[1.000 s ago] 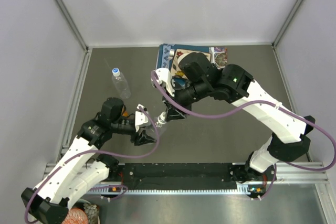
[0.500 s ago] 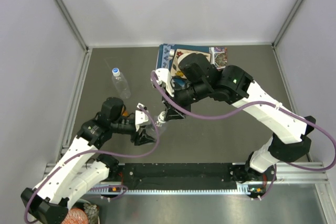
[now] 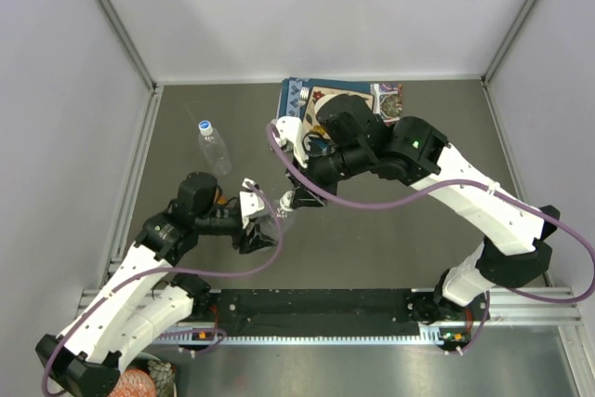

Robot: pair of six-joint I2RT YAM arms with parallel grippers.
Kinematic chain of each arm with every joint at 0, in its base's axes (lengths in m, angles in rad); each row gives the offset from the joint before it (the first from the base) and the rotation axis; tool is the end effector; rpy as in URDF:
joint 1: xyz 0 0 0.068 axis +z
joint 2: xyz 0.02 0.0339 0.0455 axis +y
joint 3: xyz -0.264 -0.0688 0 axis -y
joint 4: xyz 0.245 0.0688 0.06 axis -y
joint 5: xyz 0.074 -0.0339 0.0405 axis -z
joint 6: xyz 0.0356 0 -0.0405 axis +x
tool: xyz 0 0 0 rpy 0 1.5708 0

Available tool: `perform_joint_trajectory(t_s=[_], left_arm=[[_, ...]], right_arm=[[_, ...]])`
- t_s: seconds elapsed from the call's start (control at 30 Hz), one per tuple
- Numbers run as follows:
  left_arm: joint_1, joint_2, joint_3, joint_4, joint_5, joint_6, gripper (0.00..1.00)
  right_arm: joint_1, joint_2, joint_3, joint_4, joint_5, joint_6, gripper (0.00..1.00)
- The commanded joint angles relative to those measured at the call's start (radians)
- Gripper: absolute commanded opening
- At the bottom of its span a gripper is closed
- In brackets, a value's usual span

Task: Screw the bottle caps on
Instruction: Screw the bottle cap onto the plastic bottle.

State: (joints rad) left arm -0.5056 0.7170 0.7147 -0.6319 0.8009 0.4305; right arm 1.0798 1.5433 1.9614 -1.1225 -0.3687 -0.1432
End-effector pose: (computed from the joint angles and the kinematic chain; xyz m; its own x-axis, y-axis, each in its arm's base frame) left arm 0.1151 -0.0929 0.2879 -0.1192 0.3980 -0.9096 0.9825 0.1791 -0.0504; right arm 0.1273 0.2653 0.4623 -0.1663 -0.5934 -0.7875 -0.9859 0.1141 0.1223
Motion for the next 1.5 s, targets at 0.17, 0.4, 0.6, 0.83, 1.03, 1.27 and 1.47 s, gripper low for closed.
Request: perform_joint_trajectory(t_s=[0.17, 0.4, 0.6, 0.83, 1.03, 1.27, 1.47], left_arm=[[0.004, -0.025, 0.054, 0.187, -0.054, -0.113, 0.04], [0.004, -0.037, 0.049, 0.205, -0.080, -0.130, 0.03], [0.004, -0.044, 0.037, 0.244, -0.137, -0.148, 0.03], [0.004, -0.047, 0.012, 0.287, -0.241, -0.156, 0.02], [0.004, -0.048, -0.003, 0.317, -0.351, -0.164, 0.02], [0.004, -0.056, -0.024, 0.331, -0.381, -0.167, 0.02], [0.004, -0.060, -0.026, 0.333, -0.387, -0.165, 0.02]], right_arm=[[0.034, 0.029, 0.001, -0.008, -0.056, 0.100, 0.19], [0.032, 0.061, 0.025, -0.014, -0.004, 0.183, 0.15], [0.034, 0.077, 0.059, -0.019, 0.050, 0.267, 0.13], [0.035, 0.083, 0.067, -0.028, 0.077, 0.326, 0.13], [0.045, 0.124, 0.129, -0.063, 0.109, 0.350, 0.11], [0.054, 0.164, 0.180, -0.108, 0.131, 0.366, 0.11], [0.054, 0.179, 0.205, -0.131, 0.160, 0.396, 0.15]])
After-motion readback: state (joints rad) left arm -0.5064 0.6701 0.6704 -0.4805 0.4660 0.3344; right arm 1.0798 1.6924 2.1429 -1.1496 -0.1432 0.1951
